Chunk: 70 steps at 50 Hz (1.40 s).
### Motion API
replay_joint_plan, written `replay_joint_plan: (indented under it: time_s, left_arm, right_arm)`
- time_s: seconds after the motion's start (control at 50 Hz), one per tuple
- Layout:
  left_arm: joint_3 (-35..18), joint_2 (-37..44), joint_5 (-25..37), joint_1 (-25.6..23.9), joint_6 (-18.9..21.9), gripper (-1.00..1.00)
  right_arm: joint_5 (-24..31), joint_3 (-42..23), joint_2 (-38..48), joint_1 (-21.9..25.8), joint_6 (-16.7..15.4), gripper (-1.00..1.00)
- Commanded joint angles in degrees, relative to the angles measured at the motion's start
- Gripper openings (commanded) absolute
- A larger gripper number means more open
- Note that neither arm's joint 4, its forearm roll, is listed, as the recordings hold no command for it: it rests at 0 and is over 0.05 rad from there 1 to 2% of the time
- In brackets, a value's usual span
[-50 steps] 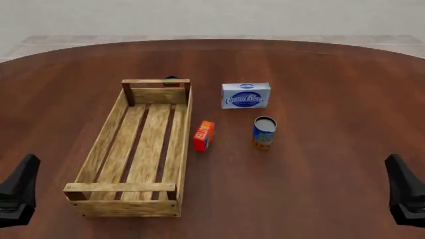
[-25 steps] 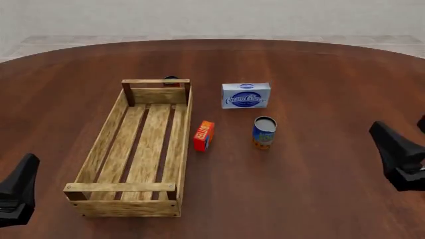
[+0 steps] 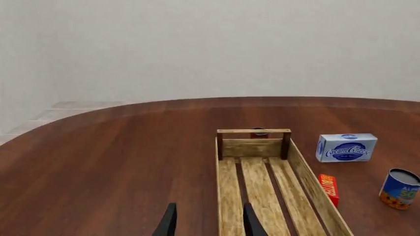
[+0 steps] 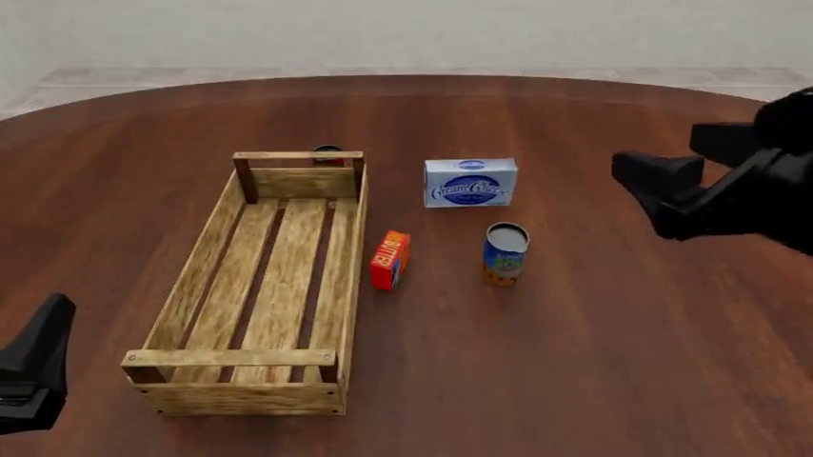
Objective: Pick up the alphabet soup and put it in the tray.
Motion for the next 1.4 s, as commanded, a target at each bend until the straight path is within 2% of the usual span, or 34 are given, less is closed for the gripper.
replay_joint_plan:
  time_s: [0.02, 0.1, 0.18, 0.3, 0.38, 0.48, 0.54, 0.78, 1.4]
  left_arm:
    - [0.16, -0.09, -0.01, 0.01, -0.11, 1.00]
    - [0.29, 0.00, -0.30, 0.00, 0.00, 1.00]
    - [0.30, -0.01, -0.25, 0.01, -0.08, 1.00]
    - [0.41, -0.01, -0.36, 0.01, -0.08, 1.00]
    - [0.38, -0.04, -0.39, 0.00, 0.08, 1.00]
    - [0.25, -0.16, -0.16, -0.01, 0.11, 1.00]
    - [0.09, -0.17, 0.03, 0.00, 0.08, 1.00]
    - [0.20, -0.24, -0.05, 0.00, 0.14, 1.00]
    - [0.34, -0.26, -0.12, 0.03, 0.04, 1.00]
  right_arm:
    - [7.38, -9.33, 6.95, 1.51, -2.80, 1.00]
    - [10.18, -12.58, 9.36, 2.30, -1.57, 1.00]
    - [10.57, -13.72, 11.63, 1.83, -2.62, 1.00]
    - [10.97, -15.60, 16.24, 2.23, -2.11, 1.00]
    - [9.41, -16.24, 18.59, 1.46, -3.39, 1.00]
    - [8.38, -17.16, 21.24, 1.49, -2.34, 1.00]
    - [7.80, -17.21, 23.05, 0.60, -3.48, 1.00]
    - [5.73, -17.36, 27.36, 0.72, -3.70, 1.00]
    - [-0.29, -14.49, 36.34, 1.48, -1.24, 1.00]
